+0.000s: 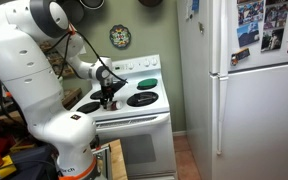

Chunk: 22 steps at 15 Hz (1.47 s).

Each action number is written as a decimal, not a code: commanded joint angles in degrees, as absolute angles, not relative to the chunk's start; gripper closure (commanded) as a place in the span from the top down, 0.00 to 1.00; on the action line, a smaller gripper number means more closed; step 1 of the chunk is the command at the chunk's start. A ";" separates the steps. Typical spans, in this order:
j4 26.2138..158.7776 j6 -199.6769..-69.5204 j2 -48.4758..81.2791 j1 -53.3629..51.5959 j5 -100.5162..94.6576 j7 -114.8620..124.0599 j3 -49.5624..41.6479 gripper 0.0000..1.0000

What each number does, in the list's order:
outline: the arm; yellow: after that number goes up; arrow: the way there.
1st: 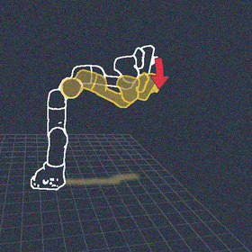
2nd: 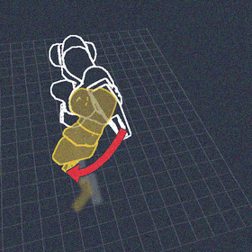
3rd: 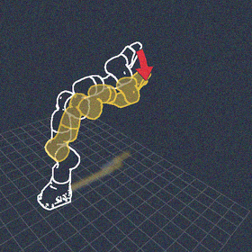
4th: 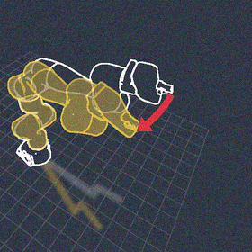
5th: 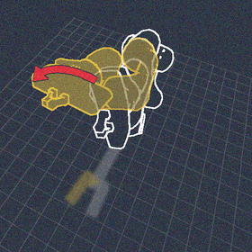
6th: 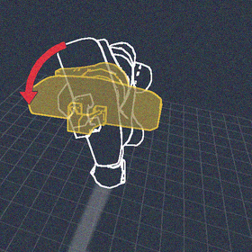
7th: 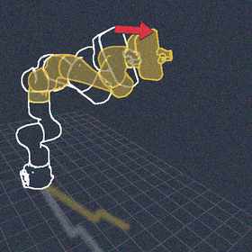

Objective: Set the ketchup bottle upright on the stove

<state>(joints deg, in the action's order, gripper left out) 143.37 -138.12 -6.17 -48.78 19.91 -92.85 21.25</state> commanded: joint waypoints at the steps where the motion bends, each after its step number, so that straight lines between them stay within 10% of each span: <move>1: 145.35 -140.42 -7.43 -48.15 21.69 -94.71 21.60 0.51; 22: 152.82 -136.33 -17.57 -41.98 93.58 -138.26 17.06 0.45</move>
<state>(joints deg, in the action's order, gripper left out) 149.95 -139.88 -14.46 -44.83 85.43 -132.72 15.77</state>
